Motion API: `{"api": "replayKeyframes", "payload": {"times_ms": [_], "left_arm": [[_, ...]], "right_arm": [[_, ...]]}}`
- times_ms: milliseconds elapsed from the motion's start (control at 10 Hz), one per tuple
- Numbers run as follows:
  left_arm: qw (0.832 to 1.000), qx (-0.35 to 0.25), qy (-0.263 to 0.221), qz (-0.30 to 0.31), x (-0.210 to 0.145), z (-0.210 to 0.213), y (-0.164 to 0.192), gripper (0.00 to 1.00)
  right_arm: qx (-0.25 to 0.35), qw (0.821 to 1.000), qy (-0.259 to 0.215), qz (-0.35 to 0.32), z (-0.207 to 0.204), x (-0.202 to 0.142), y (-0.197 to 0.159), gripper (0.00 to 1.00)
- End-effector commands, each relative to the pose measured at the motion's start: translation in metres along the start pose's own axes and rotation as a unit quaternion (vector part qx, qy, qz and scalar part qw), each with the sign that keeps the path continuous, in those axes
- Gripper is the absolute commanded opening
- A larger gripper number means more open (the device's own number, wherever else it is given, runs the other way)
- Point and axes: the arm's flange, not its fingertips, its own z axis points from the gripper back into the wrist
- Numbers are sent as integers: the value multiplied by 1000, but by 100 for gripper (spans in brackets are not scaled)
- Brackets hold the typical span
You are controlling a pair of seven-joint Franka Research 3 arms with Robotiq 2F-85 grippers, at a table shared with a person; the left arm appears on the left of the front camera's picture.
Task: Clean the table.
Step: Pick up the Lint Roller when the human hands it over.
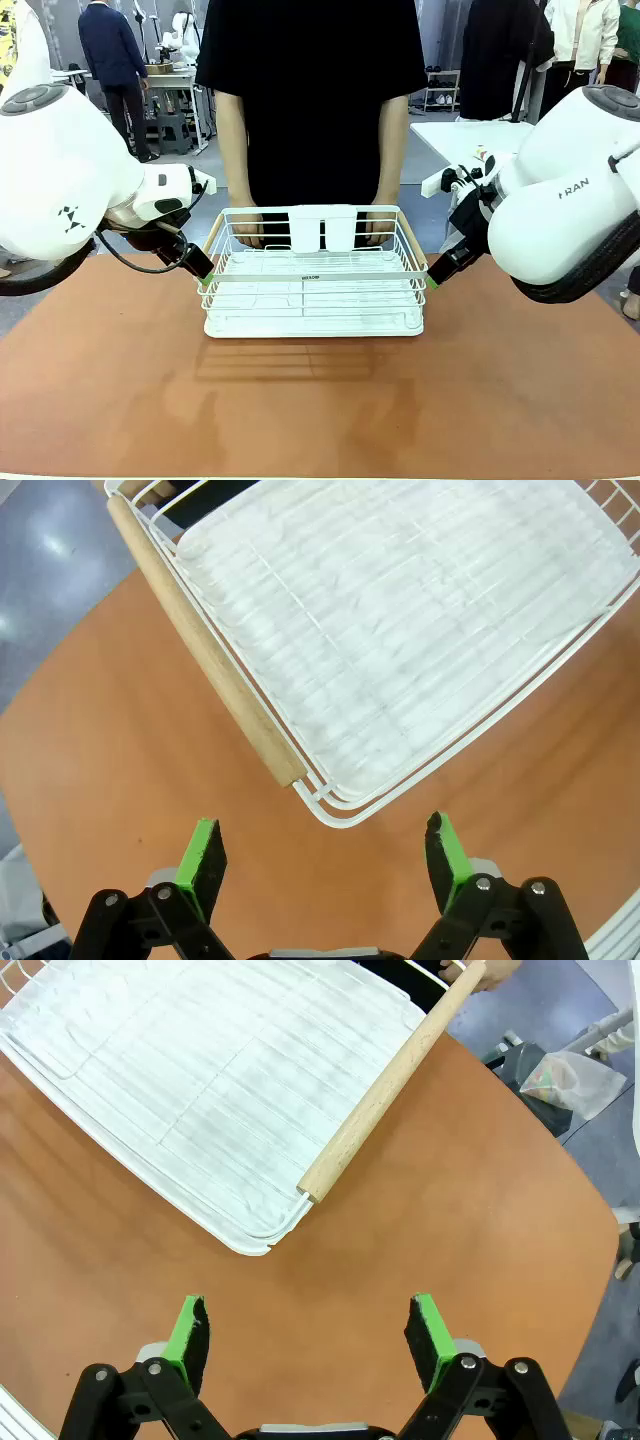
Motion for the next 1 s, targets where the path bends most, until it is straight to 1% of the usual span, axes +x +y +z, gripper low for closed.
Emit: {"api": "replayKeyframes", "payload": {"times_ms": [0,900], "left_arm": [[1000,0,0,0,0,0,0,100],[1000,0,0,0,0,0,0,100]], "right_arm": [[0,1000,0,0,0,0,0,100],[0,1000,0,0,0,0,0,100]]}}
